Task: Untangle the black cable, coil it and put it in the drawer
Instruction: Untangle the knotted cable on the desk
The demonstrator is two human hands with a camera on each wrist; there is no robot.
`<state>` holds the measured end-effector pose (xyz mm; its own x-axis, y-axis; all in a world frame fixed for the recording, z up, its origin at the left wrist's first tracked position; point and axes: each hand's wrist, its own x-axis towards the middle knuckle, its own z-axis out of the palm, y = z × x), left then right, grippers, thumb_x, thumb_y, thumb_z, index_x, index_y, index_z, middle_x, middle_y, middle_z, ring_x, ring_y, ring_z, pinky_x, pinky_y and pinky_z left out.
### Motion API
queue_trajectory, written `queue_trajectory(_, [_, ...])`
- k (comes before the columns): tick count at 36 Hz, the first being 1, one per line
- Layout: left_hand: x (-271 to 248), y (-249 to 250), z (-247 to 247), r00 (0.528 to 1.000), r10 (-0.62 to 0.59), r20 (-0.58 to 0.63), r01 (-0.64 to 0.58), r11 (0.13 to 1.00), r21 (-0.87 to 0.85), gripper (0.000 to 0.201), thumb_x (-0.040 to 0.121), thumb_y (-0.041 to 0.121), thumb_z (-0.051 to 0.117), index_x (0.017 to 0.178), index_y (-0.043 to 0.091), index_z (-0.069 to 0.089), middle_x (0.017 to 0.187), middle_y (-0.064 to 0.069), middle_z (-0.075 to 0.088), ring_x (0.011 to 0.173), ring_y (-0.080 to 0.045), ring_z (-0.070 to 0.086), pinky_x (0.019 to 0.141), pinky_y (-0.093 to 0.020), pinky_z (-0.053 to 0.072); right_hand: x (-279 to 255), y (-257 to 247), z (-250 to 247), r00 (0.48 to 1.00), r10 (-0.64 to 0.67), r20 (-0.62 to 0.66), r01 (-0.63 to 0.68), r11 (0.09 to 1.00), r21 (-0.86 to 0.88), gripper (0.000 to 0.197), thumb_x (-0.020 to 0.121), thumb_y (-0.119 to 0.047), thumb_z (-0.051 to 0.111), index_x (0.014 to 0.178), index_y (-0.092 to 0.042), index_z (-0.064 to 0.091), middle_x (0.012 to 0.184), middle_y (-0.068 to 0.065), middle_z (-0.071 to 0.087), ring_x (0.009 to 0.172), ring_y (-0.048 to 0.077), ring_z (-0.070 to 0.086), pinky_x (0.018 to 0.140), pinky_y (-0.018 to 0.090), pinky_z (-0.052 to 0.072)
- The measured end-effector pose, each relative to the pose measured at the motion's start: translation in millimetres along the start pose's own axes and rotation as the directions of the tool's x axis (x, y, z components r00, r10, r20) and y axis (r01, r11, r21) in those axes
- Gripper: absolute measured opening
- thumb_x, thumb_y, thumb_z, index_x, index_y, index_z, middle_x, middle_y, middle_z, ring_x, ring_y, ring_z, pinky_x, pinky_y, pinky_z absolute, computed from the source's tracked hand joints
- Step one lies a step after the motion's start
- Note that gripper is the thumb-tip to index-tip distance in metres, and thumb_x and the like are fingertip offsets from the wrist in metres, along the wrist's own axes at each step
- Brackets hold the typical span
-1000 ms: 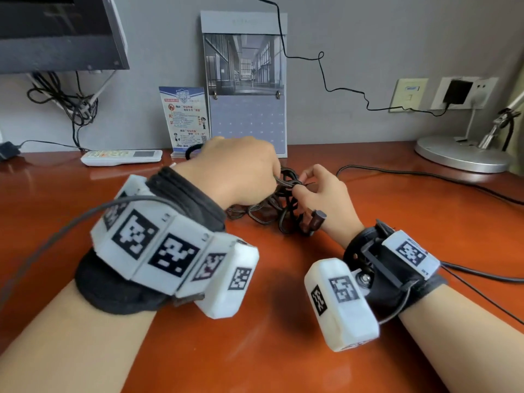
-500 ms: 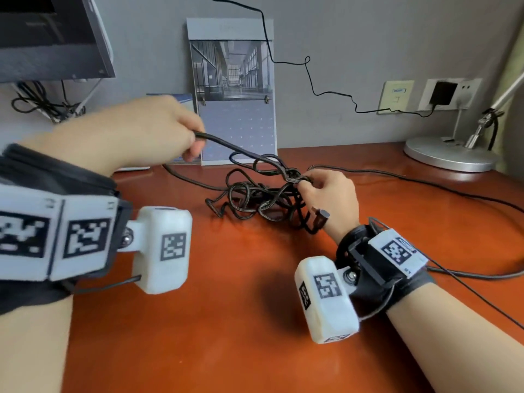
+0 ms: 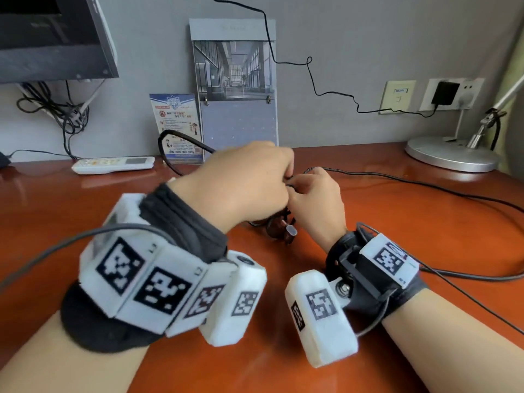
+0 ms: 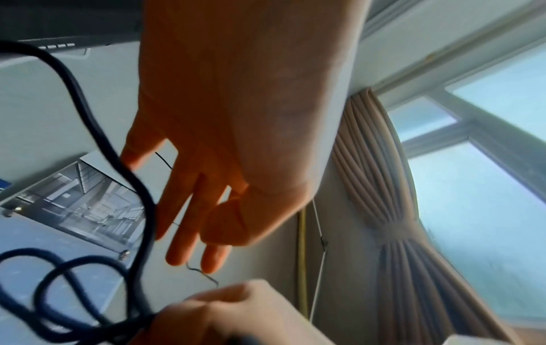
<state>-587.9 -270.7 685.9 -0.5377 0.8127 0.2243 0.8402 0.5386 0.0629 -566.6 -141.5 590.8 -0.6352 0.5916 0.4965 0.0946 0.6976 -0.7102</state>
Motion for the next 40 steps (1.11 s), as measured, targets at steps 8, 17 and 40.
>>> queue_trajectory(8, [6,-4,18,0.993,-0.035,0.116,0.009,0.976,0.217,0.031,0.091,0.019,0.042,0.121,0.020,0.046,0.123,-0.001,0.055,0.117,-0.022,0.049,0.107,-0.044,0.023,-3,-3,3,1.000,-0.015,0.023,0.014,1.000,0.015,0.014,0.081,-0.020,0.057,0.075,-0.019,0.070,0.088,0.006,0.050,0.081,0.021,0.054,0.073,0.034,0.046])
queue_trajectory(17, [3,-9,15,0.970,-0.144,0.198,0.083,0.955,0.286,0.009,0.094,0.026,0.040,0.101,0.020,0.041,0.101,-0.002,0.052,0.101,-0.027,0.050,0.087,-0.036,0.031,4,6,4,1.000,0.024,-0.015,-0.023,0.995,0.101,0.021,0.076,-0.011,0.060,0.071,-0.021,0.043,0.071,-0.005,0.050,0.072,0.019,0.048,0.068,0.032,0.041])
queue_trajectory(40, [3,-44,-30,0.917,-0.367,-0.157,0.196,0.757,-0.623,0.024,0.072,0.044,0.055,0.084,0.023,0.056,0.085,-0.002,0.040,0.078,-0.014,0.037,0.073,-0.031,0.031,14,24,-6,0.987,-0.006,0.162,-0.029,0.977,0.213,0.030,0.085,0.003,0.054,0.078,-0.024,0.063,0.088,0.003,0.050,0.064,0.012,0.052,0.053,0.008,0.043])
